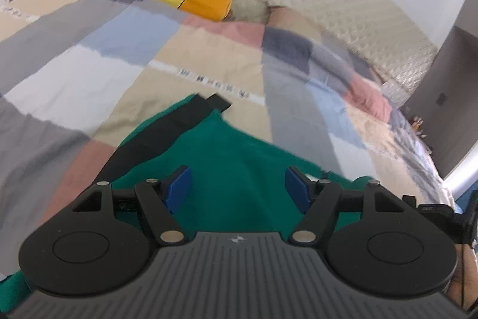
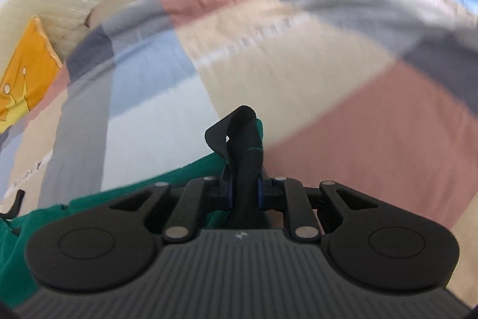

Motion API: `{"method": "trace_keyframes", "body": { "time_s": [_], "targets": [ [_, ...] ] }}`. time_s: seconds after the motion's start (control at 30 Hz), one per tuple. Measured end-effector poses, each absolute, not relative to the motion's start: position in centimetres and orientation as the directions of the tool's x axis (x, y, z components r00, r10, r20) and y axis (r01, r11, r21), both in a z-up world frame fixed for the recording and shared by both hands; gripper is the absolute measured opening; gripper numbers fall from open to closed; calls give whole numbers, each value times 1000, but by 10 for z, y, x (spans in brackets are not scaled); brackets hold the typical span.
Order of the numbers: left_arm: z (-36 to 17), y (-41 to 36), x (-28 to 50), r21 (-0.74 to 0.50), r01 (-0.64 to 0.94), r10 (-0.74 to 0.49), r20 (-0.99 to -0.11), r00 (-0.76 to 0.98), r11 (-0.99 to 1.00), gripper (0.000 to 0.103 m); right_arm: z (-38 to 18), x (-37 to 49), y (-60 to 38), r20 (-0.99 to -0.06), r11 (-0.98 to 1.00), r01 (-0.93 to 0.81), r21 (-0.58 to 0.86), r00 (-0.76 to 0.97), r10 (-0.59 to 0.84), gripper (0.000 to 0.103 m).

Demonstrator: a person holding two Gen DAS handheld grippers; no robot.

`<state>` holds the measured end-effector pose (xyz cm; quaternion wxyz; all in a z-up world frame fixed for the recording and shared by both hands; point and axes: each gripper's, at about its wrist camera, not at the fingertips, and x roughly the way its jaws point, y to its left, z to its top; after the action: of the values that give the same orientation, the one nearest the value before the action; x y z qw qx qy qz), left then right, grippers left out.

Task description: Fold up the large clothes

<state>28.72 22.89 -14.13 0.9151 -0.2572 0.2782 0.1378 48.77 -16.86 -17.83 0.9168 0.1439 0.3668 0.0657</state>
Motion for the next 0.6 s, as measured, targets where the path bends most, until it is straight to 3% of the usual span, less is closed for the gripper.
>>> {"method": "trace_keyframes", "body": {
  "time_s": [0.1,0.17,0.23,0.3,0.47,0.6],
  "targets": [
    [-146,230,289,-383,-405,107,-604,790,830,74,-168,480,-165,-647,942,-31,334,719,253,28],
    [-146,227,286,-371,-399,111,-601,792,838,74,-158,475,-164,-640,943,-28,330,728,246,39],
    [-143,224,284,-358,-391,115,-596,795,848,74,-146,464,-163,-623,943,-38,330,742,248,64],
    [-140,220,281,-346,-386,120,-593,797,855,74,-132,461,-162,-591,941,-58,333,765,256,72],
    [-134,211,271,-318,-364,118,-589,799,875,74,-92,425,-140,-490,938,-150,313,820,295,72],
    [-130,205,269,-281,-348,127,-585,801,894,74,-81,425,-99,-524,870,-324,373,700,485,73]
  ]
}}
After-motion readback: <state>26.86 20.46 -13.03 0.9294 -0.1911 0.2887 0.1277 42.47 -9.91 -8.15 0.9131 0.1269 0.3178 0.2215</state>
